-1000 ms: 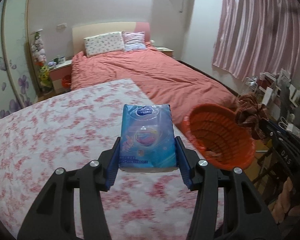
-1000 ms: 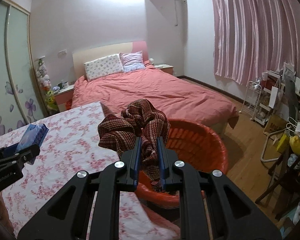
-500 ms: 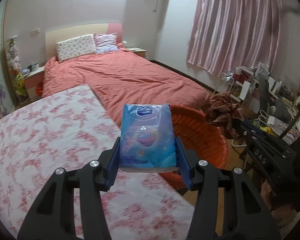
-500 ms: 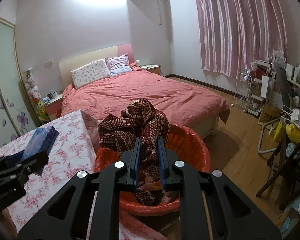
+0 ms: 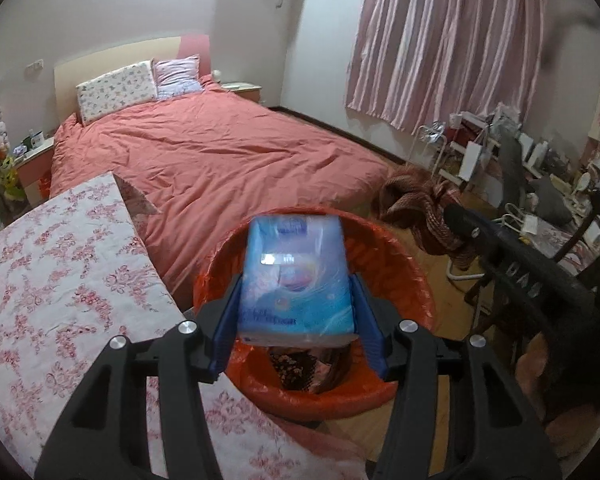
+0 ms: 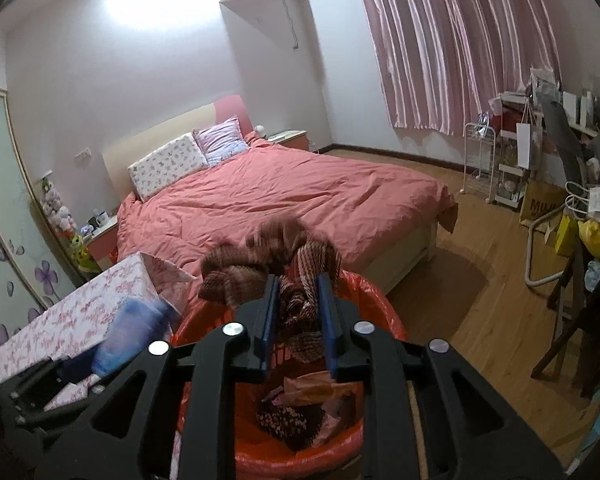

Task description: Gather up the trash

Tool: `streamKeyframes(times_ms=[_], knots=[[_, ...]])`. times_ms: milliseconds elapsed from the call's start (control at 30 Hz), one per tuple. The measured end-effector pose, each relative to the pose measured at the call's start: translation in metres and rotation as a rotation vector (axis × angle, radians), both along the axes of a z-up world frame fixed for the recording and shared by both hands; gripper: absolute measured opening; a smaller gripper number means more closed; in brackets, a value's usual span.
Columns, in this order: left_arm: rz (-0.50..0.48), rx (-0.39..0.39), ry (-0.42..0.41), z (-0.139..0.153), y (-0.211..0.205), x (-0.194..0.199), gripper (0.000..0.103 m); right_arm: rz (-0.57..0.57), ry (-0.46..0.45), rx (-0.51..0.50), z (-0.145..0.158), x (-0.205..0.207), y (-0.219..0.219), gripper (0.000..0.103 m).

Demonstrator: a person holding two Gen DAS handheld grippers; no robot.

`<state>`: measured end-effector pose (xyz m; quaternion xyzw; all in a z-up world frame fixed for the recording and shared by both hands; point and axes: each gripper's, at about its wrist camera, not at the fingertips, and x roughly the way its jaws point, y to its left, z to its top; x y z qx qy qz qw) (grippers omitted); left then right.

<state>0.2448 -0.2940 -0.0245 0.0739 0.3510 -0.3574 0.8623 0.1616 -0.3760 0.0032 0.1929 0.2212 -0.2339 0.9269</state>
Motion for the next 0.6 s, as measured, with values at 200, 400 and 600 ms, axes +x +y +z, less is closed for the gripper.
streamKeyframes(times_ms=[200,400,600], knots=[[0.068,0.03,0.035,-0.016,0.009,0.019,0.066,-0.011,0.025,0.007,-0.008,0.0,-0.006,0.04],[0.139,0.046,0.0,-0.011,0.04,0.018,0.067,-0.025,0.019,-0.005,0.002,-0.015,0.0,0.054],[0.204,0.034,-0.108,0.015,0.088,-0.016,0.08,-0.013,-0.017,-0.08,0.024,-0.043,0.028,0.076]])
